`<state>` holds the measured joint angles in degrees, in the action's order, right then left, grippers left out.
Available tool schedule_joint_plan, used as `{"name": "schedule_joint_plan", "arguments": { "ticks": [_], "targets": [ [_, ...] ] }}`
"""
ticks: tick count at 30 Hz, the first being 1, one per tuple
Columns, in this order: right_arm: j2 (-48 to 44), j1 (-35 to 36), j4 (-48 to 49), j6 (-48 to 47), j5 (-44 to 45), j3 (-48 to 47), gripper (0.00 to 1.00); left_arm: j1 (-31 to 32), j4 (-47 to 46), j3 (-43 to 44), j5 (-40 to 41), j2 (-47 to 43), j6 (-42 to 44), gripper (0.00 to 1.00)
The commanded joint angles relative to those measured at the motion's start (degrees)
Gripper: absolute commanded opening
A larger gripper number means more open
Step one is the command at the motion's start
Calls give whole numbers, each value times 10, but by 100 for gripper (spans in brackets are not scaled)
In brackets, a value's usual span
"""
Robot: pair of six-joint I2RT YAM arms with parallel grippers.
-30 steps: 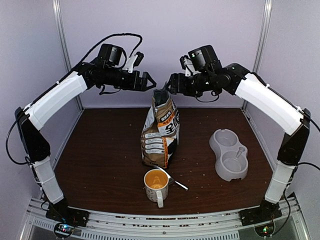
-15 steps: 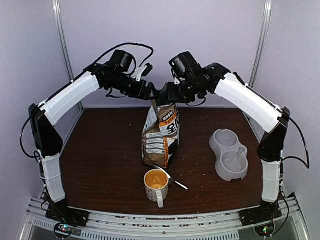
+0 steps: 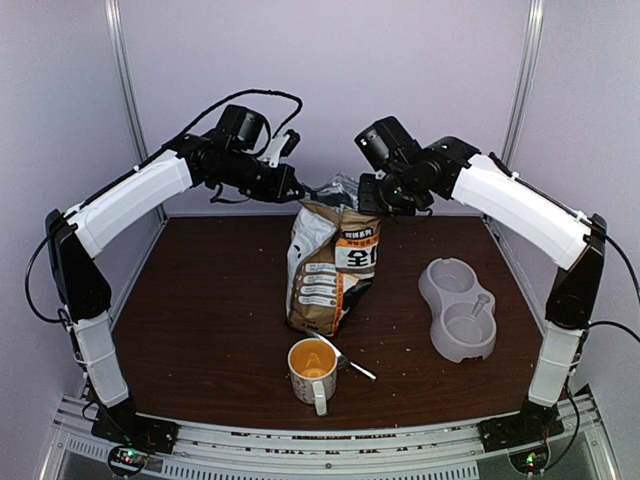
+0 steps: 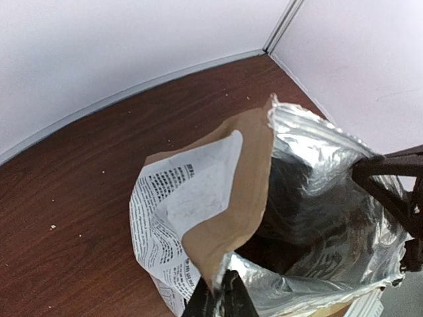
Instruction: Serve the pet food
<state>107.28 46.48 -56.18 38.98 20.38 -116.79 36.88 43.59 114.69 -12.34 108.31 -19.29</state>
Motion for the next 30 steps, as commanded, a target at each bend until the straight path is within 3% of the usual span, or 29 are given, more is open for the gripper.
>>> {"name": "schedule_joint_plan", "arguments": {
  "ticks": [1,4,6,10,12,14,20,26,30],
  "targets": [
    [-69,-12,25,21,20,63,0,-13,-81,-19,61,-35,-57,7],
    [-85,-13,60,-7,-1,81,0,-17,-98,-20,46,-35,-73,9],
    [-99,-13,90,-44,-35,93,6,-17,-117,-25,24,-42,-69,22],
    [-160,-12,155,-108,-91,149,50,-17,-149,-48,11,-83,-34,62],
    [-208,-12,191,-129,-112,202,63,-16,-181,-95,30,-125,-19,74],
    [-257,-12,225,-145,-130,265,70,-17,-230,-168,58,-180,-12,83],
    [-385,0,305,-181,-174,473,71,-18,-343,-388,97,-335,-1,92],
    [-417,40,405,-172,-221,676,62,-70,-312,-504,57,-409,-66,93],
    [-383,77,467,-172,-238,742,55,-71,-306,-558,77,-460,-82,93]
  ]
}}
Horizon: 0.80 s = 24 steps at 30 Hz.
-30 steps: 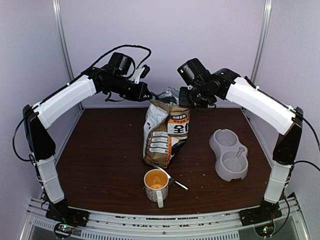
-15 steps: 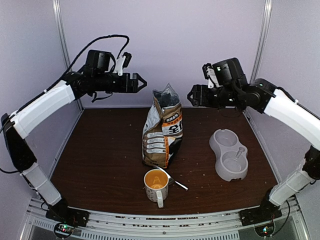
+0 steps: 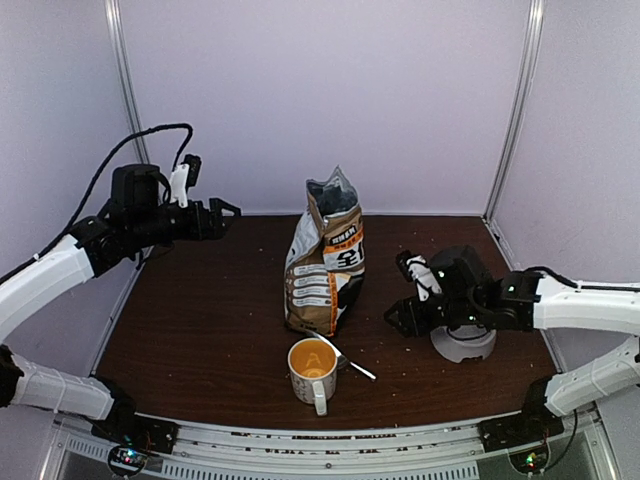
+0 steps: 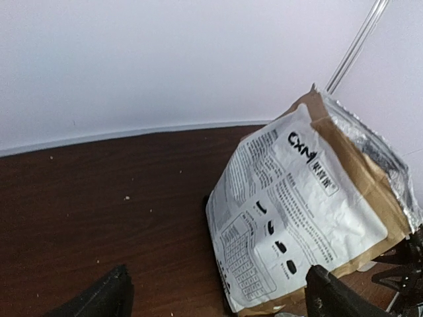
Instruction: Serve the pet food
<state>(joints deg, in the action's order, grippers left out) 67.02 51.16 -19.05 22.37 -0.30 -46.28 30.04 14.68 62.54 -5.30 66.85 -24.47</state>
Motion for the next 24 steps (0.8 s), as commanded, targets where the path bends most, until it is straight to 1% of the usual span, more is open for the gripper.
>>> {"name": "schedule_joint_plan", "arguments": {
  "ticks": [1,4,10,19,24],
  "targets": [
    [34,39,105,-7,-32,43,53,-4,-17,-46,9,-57,-38,93],
    [87,65,119,-17,-36,38,48,-4,-16,-64,13,-78,-55,94],
    [173,96,134,-45,-50,20,44,-4,4,-62,15,-84,-55,94],
    [225,107,138,-65,-74,22,38,-5,13,-56,14,-75,-48,94],
    [254,108,141,-71,-78,18,30,-4,13,-52,8,-68,-49,94]
  ]
}}
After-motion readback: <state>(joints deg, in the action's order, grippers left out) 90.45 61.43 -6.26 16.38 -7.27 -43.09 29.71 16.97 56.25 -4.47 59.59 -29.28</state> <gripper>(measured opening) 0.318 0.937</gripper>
